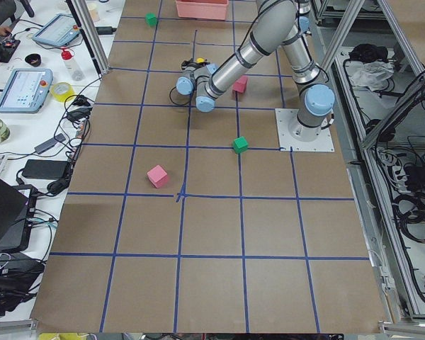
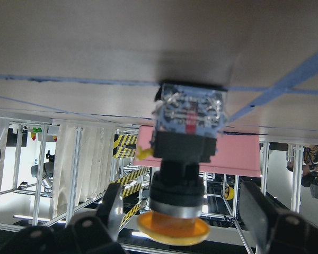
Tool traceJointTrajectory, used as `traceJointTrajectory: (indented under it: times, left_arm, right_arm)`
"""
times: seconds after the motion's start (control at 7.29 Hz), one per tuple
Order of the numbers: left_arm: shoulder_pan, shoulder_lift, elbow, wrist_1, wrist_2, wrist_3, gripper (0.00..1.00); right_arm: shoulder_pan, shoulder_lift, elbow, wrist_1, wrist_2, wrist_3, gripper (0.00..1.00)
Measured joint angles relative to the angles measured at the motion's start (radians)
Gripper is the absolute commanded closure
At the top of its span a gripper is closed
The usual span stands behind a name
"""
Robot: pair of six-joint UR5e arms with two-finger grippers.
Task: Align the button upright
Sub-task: 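Open the left gripper and pull it back from the switch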
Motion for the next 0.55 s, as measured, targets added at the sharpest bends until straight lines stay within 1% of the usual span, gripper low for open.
traceJointTrajectory:
  times: [0.14,0.27,0.55]
  left_arm:
    - [0.0,0.041,0.05,0.0,0.143,-0.065,0.0]
    - [0.0,0.085,0.104,-0.011,0.241,-0.119,0.0]
    - [0.005,0.164,0.163,-0.031,0.38,-0.141,0.0]
  right_arm:
    - [0.0,0.0,0.0,0.0,0.0,0.0,0.0]
    - [-0.001,0.0,0.0,0.0,-0.001,0.0,0.0]
    - [0.0,0.0,0.0,0.0,-0.001,0.0,0.0]
